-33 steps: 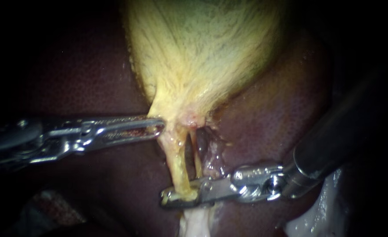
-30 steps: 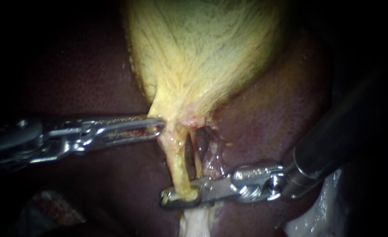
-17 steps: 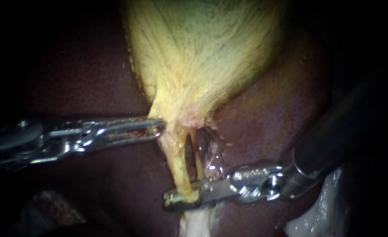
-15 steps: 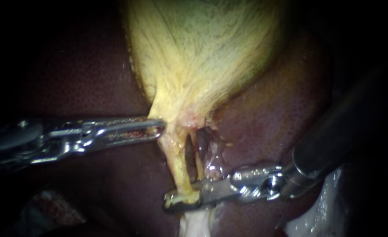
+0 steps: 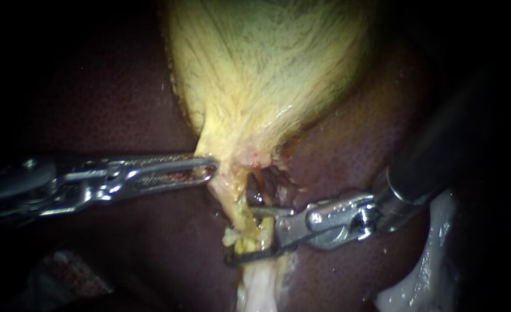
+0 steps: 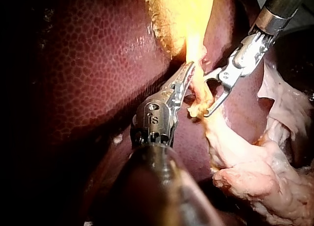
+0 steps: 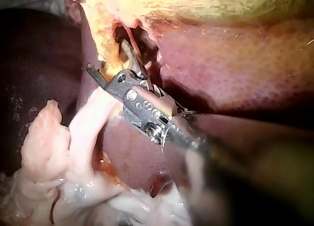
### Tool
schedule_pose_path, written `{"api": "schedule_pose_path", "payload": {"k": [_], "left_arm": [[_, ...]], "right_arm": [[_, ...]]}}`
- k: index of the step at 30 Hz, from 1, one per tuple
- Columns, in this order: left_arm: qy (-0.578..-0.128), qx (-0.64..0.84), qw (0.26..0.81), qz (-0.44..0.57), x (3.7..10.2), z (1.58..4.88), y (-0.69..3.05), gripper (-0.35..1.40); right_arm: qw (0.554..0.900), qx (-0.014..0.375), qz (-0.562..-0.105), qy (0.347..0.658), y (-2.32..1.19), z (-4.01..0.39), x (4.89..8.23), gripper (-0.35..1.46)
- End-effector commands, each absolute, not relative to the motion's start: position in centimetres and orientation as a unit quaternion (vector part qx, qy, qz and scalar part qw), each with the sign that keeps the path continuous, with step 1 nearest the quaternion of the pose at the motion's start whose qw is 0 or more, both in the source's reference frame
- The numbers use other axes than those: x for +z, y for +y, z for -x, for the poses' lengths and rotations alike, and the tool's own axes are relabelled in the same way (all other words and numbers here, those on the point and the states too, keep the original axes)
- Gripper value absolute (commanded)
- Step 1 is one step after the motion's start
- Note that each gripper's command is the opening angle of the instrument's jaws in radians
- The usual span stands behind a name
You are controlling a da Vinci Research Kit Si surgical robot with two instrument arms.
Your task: Going back first clip left tube
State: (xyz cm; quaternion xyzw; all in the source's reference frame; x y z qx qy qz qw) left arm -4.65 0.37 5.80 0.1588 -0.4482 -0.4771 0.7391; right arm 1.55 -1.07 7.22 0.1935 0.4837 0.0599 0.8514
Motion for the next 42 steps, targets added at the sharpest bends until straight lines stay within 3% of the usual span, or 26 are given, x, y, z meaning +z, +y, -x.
{"api": "schedule_pose_path", "payload": {"k": [1, 12, 27, 42], "left_arm": [[-0.448, -0.477, 0.739, -0.159, 5.80, 4.65, 0.37, -0.08], [-0.449, -0.476, 0.739, -0.159, 5.81, 4.64, 0.37, -0.08], [-0.449, -0.476, 0.740, -0.158, 5.94, 4.66, 0.38, -0.08], [-0.450, -0.475, 0.741, -0.151, 6.32, 4.82, 0.39, -0.08]], "right_arm": [[0.852, 0.059, -0.192, 0.483, -1.06, -1.53, 7.20, 0.60], [0.852, 0.051, -0.188, 0.486, -1.00, -1.20, 6.93, 0.60], [0.861, 0.026, -0.116, 0.495, -0.47, -0.39, 6.19, 0.60], [0.847, -0.008, -0.136, 0.513, -0.49, -0.30, 5.98, 0.60]]}}
